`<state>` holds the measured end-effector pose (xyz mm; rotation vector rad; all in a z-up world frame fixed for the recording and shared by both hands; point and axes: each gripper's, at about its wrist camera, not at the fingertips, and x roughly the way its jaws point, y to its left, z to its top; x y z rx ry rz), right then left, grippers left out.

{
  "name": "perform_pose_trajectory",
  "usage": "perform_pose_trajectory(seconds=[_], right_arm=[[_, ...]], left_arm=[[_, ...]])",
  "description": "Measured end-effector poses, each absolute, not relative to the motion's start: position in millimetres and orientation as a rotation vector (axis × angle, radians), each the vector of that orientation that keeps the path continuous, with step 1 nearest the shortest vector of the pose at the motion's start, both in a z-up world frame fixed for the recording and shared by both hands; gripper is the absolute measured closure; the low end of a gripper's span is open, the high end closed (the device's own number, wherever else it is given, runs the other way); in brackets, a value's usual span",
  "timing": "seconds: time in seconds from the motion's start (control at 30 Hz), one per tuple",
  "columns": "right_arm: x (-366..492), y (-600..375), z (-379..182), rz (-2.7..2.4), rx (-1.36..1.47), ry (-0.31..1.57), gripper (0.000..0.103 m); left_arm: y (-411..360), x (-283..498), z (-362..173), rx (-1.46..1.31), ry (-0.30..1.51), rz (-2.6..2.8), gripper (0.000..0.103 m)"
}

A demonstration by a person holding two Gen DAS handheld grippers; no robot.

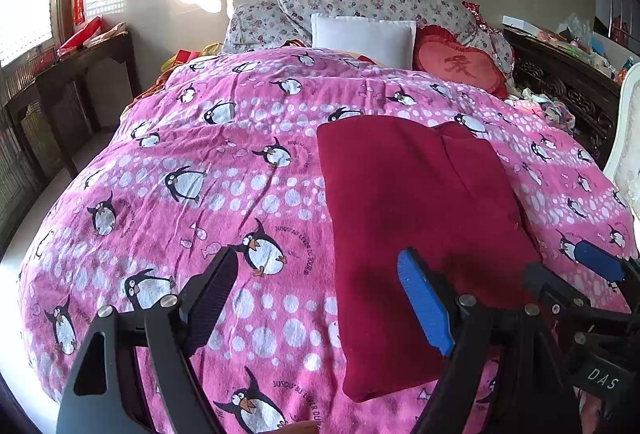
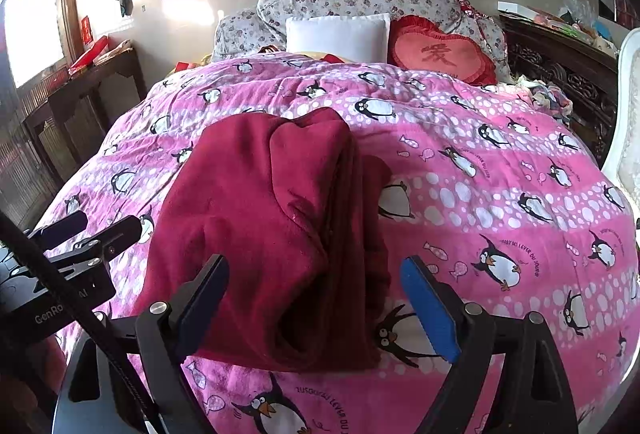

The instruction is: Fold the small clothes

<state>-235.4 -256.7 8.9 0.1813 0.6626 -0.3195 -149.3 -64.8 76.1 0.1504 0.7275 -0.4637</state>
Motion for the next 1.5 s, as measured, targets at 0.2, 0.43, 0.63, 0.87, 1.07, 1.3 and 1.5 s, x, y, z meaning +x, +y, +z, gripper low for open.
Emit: perform_pose_trajectory(seconds=[0.2,0.43,0.63,0.87,1.07,1.3,1.5], right_arm=[[-234.9,-255.6,8.2,-0.316,0.178,0.670,0.011],[-233.5,-255.3,6.7,-0.319,0.180,0.676,0.011],[-232.6,-254.9,6.2,-0.321,0.180,0.682,0.011],[-232.0,-255.3,5.2,-0.317,0.184,0.685,0.011],[-231.8,-256.0,3.6,-0.317,0.190,0.693,0.011],[-229.9,-254.8,2.7,-0.315,0.191,0.697,0.010],[-228.9,-254.4,2.0,-0.315,0.189,0.699,0.010]], left_arm=[[-65.0,-148.7,75.5,0.147,0.730,-0.470,0.021],[-66.2,-148.9,74.4,0.152,0.730,-0.466,0.021],[-66.7,-148.4,71.9,0.154,0.736,-0.469,0.021],[-68.1,-148.1,71.6,0.154,0.741,-0.471,0.021],[-68.6,-147.4,70.6,0.158,0.743,-0.472,0.021],[-68.1,-146.4,69.8,0.158,0.745,-0.475,0.021],[-68.7,-146.0,70.3,0.159,0.746,-0.475,0.021]])
